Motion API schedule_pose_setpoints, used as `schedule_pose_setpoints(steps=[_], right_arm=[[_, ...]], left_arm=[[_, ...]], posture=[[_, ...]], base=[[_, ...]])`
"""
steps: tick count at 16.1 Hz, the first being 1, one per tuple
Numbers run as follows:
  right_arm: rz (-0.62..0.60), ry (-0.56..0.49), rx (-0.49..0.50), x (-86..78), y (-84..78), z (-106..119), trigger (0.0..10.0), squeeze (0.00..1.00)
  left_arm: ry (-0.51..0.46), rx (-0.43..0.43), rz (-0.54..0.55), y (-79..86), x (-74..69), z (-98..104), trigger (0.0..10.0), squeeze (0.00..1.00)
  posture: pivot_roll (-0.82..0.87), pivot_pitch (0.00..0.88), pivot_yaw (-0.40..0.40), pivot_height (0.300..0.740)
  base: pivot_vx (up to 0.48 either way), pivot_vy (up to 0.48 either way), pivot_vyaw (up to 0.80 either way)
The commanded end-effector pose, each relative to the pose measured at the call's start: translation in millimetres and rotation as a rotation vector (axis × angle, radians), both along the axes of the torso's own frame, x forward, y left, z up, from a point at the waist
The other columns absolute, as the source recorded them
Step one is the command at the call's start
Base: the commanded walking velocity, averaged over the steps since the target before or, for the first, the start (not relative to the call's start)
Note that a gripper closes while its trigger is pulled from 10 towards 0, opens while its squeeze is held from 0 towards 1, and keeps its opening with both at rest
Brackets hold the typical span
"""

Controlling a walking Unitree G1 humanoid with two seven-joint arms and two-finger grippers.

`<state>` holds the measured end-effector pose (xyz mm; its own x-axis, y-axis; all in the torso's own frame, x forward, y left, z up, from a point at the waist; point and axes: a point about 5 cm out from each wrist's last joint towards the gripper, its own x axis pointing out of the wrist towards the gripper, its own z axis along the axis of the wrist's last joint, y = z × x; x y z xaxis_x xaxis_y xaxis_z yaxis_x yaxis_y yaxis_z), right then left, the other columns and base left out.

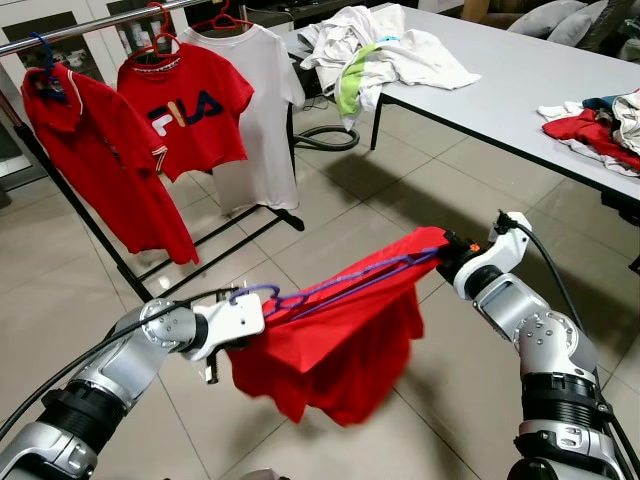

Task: Hang hanger

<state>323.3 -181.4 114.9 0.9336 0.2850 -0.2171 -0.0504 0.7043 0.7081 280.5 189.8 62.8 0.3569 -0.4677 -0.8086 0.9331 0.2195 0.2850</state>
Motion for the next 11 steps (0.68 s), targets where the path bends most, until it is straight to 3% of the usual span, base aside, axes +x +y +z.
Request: schedule_pose_setpoints(steps=[1,4,8,11], right_arm=[[-0.127,-0.131,-0.045,8.5,-33.0,33,0.0,0.0],[-0.089,-0.168,-0.065,9.0,-24.4,39,0.0,0.0],[0.04,-0.22,-0.135,2.9,-2.4,44,0.0,0.0],[0.071,-0.216,-0.175,-1.1,1.6,38,0.0,0.0]], left_arm=[[0.125,0.183,0.107,45.0,-17.6,-20,0.0,0.0],[0.122,0.265,0.127,51.6,-16.9,-24,0.0,0.0],[0.029,0.246,0.231,48.4,2.1,-17,0.0,0.0],[-0.026,0.212,0.237,42.0,11.1,-9,0.0,0.0]], posture=[[-0.05,0.0,0.054,0.74],[-0.05,0.0,0.055,0.74],[-0.06,0.0,0.057,0.74],[-0.06,0.0,0.061,0.74]], base=[[0.0,0.0,0.0],[0.0,0.0,0.0],[0.0,0.0,0.0],[0.0,0.0,0.0]])
